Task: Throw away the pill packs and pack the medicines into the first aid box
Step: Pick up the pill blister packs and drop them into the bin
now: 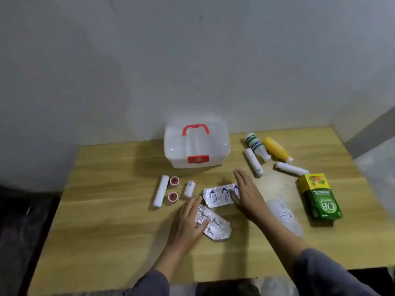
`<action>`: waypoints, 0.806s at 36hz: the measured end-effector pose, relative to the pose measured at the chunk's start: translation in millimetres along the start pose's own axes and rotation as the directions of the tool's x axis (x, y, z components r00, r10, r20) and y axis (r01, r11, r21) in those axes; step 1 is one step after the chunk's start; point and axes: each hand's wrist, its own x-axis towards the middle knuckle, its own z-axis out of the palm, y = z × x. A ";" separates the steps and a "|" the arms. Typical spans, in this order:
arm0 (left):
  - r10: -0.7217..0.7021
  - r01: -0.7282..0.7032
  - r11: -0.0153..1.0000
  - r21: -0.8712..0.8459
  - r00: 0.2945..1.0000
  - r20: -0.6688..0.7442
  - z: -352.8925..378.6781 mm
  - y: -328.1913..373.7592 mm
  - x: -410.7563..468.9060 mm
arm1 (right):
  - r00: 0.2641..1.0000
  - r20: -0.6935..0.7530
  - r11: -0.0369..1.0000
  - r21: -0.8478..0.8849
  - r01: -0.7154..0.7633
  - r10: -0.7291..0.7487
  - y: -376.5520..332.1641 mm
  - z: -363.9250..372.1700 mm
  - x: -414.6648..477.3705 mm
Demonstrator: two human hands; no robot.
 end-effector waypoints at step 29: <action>-0.306 0.371 0.878 -0.301 0.921 0.242 9.9 -10.9 7.3 | 0.949 0.159 0.960 0.024 -0.279 0.272 19.5 6.0 -16.6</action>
